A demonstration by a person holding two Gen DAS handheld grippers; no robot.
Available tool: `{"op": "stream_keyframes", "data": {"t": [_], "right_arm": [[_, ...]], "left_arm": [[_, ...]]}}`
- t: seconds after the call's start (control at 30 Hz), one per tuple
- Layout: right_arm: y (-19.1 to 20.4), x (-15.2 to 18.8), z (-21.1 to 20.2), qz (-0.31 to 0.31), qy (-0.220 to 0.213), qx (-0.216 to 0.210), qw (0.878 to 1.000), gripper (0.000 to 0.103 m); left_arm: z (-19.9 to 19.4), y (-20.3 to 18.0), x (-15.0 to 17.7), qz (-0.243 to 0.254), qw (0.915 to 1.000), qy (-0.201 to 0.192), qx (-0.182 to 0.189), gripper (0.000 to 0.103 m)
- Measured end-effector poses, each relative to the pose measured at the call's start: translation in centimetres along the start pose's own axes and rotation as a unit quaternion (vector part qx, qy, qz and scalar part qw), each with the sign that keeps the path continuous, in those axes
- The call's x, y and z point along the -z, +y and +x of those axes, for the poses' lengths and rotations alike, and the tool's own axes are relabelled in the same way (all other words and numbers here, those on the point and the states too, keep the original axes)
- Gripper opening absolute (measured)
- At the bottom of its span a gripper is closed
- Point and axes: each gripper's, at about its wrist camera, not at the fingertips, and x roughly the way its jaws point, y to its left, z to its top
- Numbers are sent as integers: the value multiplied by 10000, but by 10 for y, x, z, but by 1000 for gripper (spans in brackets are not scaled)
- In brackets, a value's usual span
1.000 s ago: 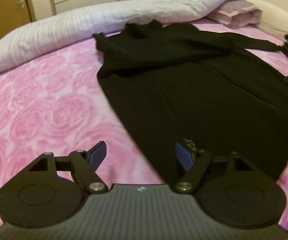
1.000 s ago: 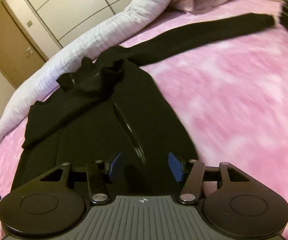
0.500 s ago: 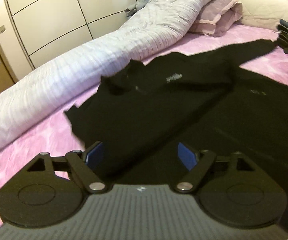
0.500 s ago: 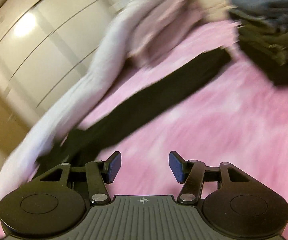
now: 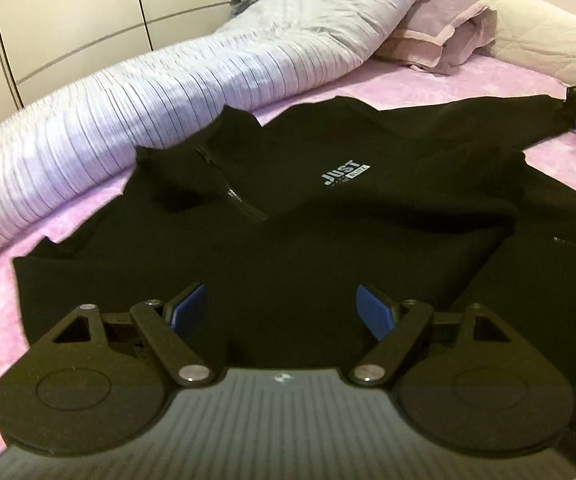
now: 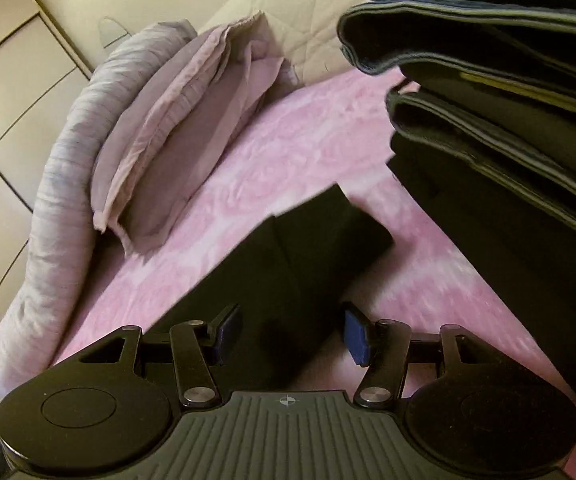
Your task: Fold clothes
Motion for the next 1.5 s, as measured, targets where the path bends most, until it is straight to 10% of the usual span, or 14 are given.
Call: {"op": "stream_keyframes", "data": {"t": [0.03, 0.23, 0.37, 0.5, 0.6, 0.67, 0.77, 0.87, 1.03, 1.17, 1.23, 1.43, 1.5], "right_arm": [[6, 1, -2, -110, -25, 68, 9999, 12], [90, 15, -39, -1794, -363, 206, 9829, 7], [206, 40, -110, -3245, -989, -933, 9361, 7], [307, 123, -213, -4435, -1551, -3005, 8300, 7], [349, 236, -242, -5337, -864, -4028, 7386, 7], [364, 325, -238, -6216, -231, -4072, 6688, 7], [367, 408, -226, -6924, 377, -3810, 6115, 7], [363, 434, -217, -7039, 606, -3657, 6060, 7], [379, 407, -221, -6845, 202, -3491, 6396, 7], [409, 366, -238, -5881, -810, -3672, 7161, 7], [417, 365, -242, -5539, -956, -3869, 7310, 7], [426, 460, -213, -6735, 432, -4021, 6188, 8], [421, 473, -212, -6887, 548, -3923, 6073, 10]], "left_arm": [[3, 1, -1, -64, 10000, 29, 0, 79], [4, 6, -13, -347, 9982, 361, -332, 79], [-44, 25, -16, -709, 9967, 23, -406, 79], [-104, 52, 4, -919, 9937, -259, -593, 79], [-133, 76, 34, -1104, 9902, -153, -836, 81], [-139, 85, 53, -1031, 9902, 95, -936, 82], [-146, 95, 79, -867, 9911, 290, -967, 82], [-147, 106, 94, -929, 9914, 309, -862, 82], [-143, 121, 96, -1299, 9882, 39, -816, 82], [-149, 125, 97, -1513, 9853, -281, -741, 82], [-149, 126, 98, -1501, 9855, -320, -721, 82], [-143, 125, 112, -1361, 9881, -82, -708, 82], [-143, 126, 114, -1304, 9889, -69, -703, 82]]}}
